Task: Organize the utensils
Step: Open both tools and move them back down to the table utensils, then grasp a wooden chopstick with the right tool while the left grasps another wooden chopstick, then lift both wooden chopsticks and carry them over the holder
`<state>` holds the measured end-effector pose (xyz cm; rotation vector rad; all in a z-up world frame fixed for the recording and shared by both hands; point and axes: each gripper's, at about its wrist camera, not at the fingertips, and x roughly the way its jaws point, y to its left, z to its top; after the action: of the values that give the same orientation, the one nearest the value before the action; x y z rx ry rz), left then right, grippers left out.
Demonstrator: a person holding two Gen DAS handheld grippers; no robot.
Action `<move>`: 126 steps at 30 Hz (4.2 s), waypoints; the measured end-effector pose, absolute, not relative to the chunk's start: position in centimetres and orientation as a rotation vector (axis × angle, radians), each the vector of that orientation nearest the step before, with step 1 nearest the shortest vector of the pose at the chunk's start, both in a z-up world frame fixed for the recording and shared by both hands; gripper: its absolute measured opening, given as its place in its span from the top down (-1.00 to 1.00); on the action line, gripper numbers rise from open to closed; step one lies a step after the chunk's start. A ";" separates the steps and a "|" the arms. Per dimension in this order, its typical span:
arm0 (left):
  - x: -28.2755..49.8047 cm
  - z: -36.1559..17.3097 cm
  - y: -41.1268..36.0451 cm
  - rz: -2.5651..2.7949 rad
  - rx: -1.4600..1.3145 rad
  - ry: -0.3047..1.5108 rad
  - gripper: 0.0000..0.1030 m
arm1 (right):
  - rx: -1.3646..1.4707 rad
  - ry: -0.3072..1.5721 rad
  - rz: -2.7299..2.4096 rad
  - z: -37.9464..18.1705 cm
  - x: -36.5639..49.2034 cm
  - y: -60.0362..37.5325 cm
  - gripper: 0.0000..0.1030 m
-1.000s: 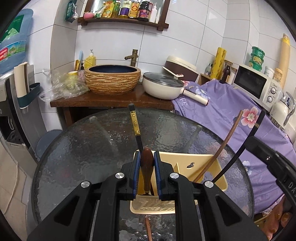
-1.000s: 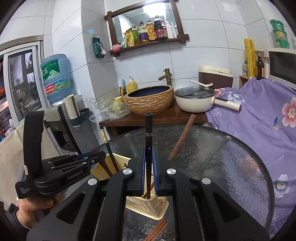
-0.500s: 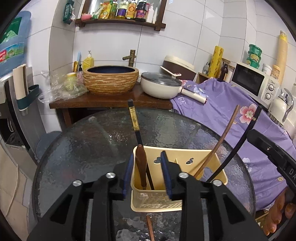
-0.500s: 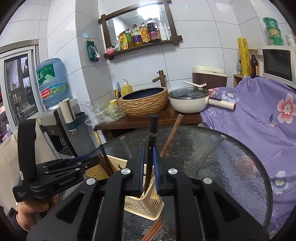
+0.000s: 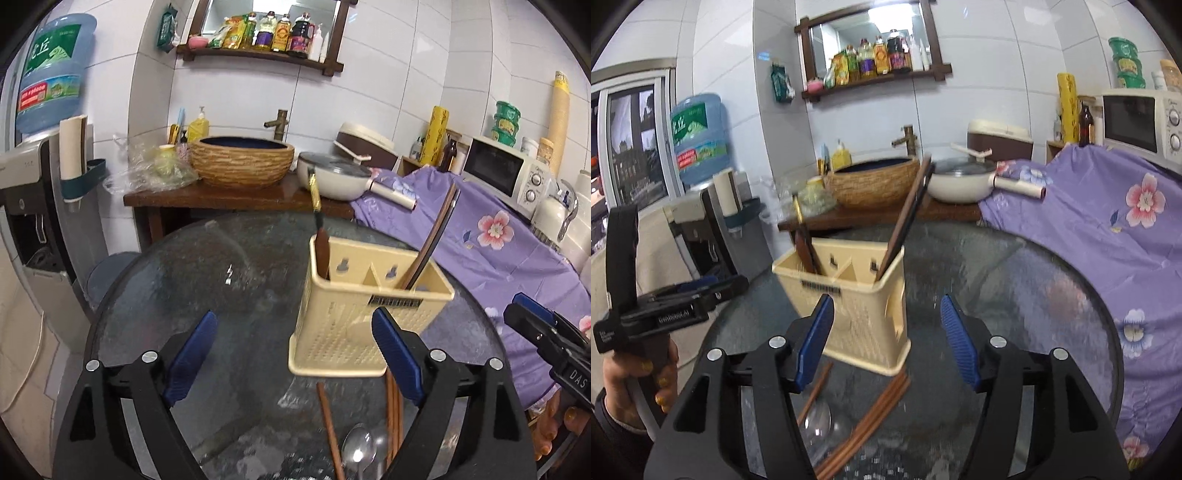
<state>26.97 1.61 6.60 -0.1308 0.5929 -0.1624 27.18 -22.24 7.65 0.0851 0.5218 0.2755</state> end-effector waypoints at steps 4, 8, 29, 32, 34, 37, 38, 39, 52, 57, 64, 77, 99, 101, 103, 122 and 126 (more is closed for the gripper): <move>26.3 3.9 1.8 -0.165 -0.129 0.661 -0.62 | 0.082 0.642 0.273 4.1 26.9 -21.9 -0.17; 26.2 1.2 1.5 -0.178 -0.121 0.736 -0.57 | 0.093 0.758 0.278 0.4 26.7 -21.4 -0.17; 25.8 -4.7 -0.1 -0.223 -0.128 0.900 -0.23 | 0.039 0.964 0.272 -5.8 27.4 -18.5 0.19; 25.7 -4.9 -0.2 -0.224 -0.126 0.904 -0.23 | 0.041 0.976 0.269 -5.9 27.6 -18.4 0.22; 25.8 -4.9 -0.3 -0.223 -0.124 0.904 -0.23 | 0.040 0.976 0.270 -5.9 27.6 -18.2 0.26; 25.9 -5.0 -0.4 -0.220 -0.124 0.907 -0.23 | 0.009 0.983 0.266 -5.8 27.6 -17.9 0.33; 26.0 -5.0 -0.4 -0.220 -0.124 0.907 -0.23 | -0.001 0.986 0.266 -5.7 27.7 -17.9 0.36; 26.0 -5.0 -0.4 -0.219 -0.122 0.907 -0.23 | -0.016 0.989 0.261 -5.6 27.7 -18.0 0.37; 26.8 -5.0 -0.3 -0.209 -0.129 0.906 -0.23 | 0.163 1.004 0.257 -5.5 29.2 -21.4 0.38; 27.6 -4.8 -0.5 -0.202 -0.123 0.903 -0.13 | 0.182 1.003 0.210 -5.6 30.6 -21.2 0.48; 29.2 -5.2 -1.3 -0.195 -0.102 0.927 0.00 | 0.131 1.020 0.155 -5.7 32.1 -19.9 0.53; 31.3 -5.5 -3.6 -0.175 0.008 0.950 0.21 | -0.055 1.035 0.133 -5.8 33.4 -18.4 0.71; 31.9 -5.4 -5.8 -0.200 0.119 0.980 0.87 | -0.052 1.024 0.159 -6.0 35.2 -18.8 0.83; 32.1 -5.4 -5.6 -0.201 0.120 0.981 0.87 | -0.050 1.025 0.159 -6.0 35.2 -19.0 0.83; 32.1 -5.5 -5.6 -0.200 0.124 0.979 0.87 | -0.040 1.025 0.159 -6.0 35.2 -19.2 0.84; 30.4 -3.3 -3.6 -0.235 0.041 0.923 0.87 | 0.193 0.954 0.228 -4.6 33.0 -23.5 0.86; 29.5 -1.2 -2.9 -0.248 0.007 0.873 0.87 | 0.236 0.873 0.263 -2.3 31.6 -24.3 0.86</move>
<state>29.46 -2.91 -1.23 0.0067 0.8725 -0.2480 31.65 -24.25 -2.30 0.2358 0.8725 0.2631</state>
